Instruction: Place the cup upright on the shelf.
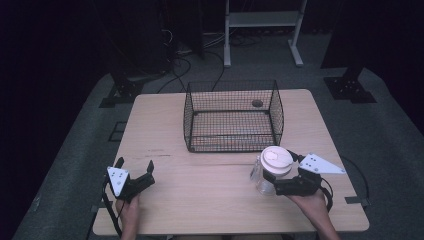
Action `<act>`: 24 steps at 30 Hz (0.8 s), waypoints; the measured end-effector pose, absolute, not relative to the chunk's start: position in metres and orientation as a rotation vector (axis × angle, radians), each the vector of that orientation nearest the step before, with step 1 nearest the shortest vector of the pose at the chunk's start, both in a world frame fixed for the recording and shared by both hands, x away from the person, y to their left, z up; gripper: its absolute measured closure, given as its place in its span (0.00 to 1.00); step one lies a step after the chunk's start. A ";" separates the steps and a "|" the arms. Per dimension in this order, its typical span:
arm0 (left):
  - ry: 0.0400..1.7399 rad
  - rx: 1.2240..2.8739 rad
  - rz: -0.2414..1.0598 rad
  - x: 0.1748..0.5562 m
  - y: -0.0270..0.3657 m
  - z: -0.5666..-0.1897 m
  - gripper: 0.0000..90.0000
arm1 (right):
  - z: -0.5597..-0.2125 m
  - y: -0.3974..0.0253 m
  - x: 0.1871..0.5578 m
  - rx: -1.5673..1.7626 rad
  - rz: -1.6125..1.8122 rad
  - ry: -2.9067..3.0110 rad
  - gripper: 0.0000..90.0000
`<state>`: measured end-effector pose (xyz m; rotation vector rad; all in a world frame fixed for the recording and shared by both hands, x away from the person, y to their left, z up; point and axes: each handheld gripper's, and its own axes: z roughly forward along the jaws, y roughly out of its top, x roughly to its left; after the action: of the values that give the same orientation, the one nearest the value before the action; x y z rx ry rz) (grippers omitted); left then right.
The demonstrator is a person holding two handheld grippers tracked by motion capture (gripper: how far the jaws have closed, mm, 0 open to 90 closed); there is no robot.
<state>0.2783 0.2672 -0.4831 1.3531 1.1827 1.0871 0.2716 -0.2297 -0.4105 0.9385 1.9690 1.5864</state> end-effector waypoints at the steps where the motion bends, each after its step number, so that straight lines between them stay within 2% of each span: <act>1: 1.183 1.353 1.087 0.278 0.267 -0.483 0.00 | -0.411 -0.229 0.272 0.940 1.586 1.971 0.00; 13: 1.185 1.351 1.086 0.278 0.267 -0.483 0.00 | -0.412 -0.229 0.276 0.935 1.593 1.991 0.00; 14: 1.185 1.351 1.086 0.278 0.267 -0.483 0.00 | -0.412 -0.229 0.275 0.934 1.595 1.986 0.04; 24: 1.185 1.352 1.086 0.278 0.268 -0.483 0.00 | -0.407 -0.229 0.276 0.933 1.562 2.022 0.05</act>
<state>0.2784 0.2675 -0.4831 1.3521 1.1847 1.0858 0.2758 -0.2286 -0.4070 0.9329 2.0218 1.5623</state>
